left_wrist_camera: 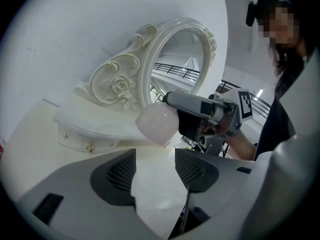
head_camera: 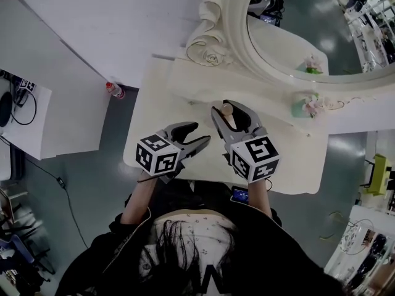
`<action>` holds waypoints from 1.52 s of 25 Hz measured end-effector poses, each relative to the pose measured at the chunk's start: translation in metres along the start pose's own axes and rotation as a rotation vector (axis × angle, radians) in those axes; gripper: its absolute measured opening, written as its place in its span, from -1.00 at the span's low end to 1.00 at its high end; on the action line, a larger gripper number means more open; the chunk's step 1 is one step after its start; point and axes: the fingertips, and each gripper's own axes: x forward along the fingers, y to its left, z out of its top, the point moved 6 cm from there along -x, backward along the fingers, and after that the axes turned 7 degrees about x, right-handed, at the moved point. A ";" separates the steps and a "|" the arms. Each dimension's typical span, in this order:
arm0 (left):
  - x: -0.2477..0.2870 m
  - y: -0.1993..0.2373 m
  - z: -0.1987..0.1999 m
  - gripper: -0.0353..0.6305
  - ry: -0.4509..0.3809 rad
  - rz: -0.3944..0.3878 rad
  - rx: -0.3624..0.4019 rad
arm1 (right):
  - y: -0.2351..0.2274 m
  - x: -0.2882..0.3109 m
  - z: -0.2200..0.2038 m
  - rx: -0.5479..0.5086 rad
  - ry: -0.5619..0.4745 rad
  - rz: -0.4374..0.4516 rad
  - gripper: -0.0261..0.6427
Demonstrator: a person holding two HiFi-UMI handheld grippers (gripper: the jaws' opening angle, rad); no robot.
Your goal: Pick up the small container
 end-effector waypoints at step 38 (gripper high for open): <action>0.021 -0.069 -0.013 -0.22 0.050 -0.316 0.077 | 0.030 -0.093 -0.031 0.035 -0.031 -0.156 -0.49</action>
